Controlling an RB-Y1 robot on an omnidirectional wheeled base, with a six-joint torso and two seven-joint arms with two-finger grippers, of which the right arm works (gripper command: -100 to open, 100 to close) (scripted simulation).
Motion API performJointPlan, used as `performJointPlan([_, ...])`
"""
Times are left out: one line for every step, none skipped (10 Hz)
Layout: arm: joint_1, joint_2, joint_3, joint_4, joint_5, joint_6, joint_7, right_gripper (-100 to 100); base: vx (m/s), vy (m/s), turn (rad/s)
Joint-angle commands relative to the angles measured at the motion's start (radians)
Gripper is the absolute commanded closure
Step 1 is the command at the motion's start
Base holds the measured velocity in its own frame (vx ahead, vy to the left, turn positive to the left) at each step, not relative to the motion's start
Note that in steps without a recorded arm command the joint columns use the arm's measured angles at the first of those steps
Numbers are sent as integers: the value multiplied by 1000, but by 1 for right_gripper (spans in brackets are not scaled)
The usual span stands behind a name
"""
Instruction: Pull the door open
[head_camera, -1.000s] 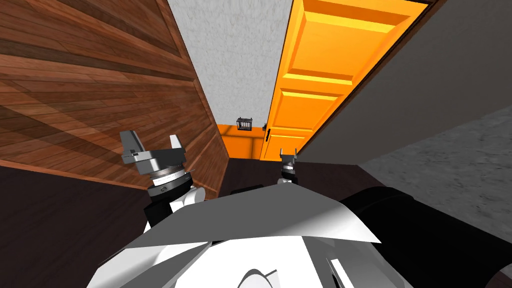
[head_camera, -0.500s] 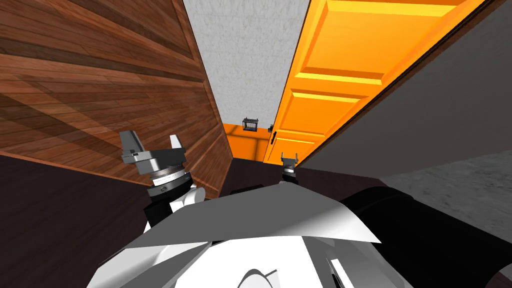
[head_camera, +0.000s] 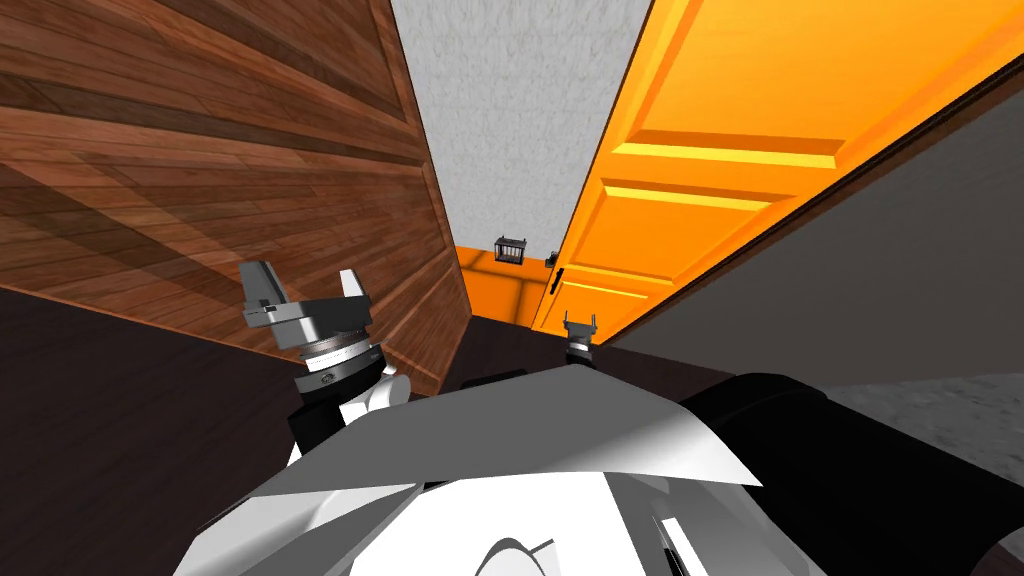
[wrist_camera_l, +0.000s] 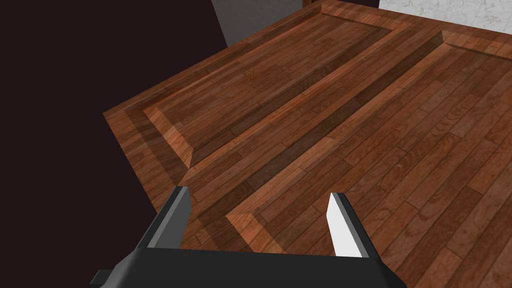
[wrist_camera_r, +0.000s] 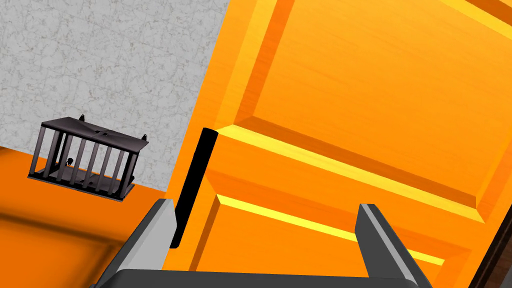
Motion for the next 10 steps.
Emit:
performJointPlan([-6, -6, -2, 47, -26, -16, -39, -100, 90, -39, 176])
performJointPlan([-7, -9, -2, 70, -41, -23, -60, -100, 95, -68, 170])
performJointPlan([-7, -11, -3, 93, -56, -31, -80, -100, 96, -79, 221])
performJointPlan([-8, -14, -3, 116, -70, -38, -100, -100, 87, -69, 200])
performJointPlan([-9, -16, -4, 138, -85, -45, -120, -100, 87, -48, 188])
performJointPlan([-9, -19, -4, 160, -100, -52, -140, -100, 86, -46, 215])
performJointPlan([-10, -21, -5, 181, -113, -59, -158, -100, 83, -57, 198])
performJointPlan([-10, -23, -5, 202, -126, -66, -176, -100, 67, -58, 168])
performJointPlan([-11, -25, -6, 222, -140, -72, -194, -100, 59, -63, 164])
performJointPlan([-11, -27, -6, 243, -153, -79, -213, -100, 79, -76, 206])
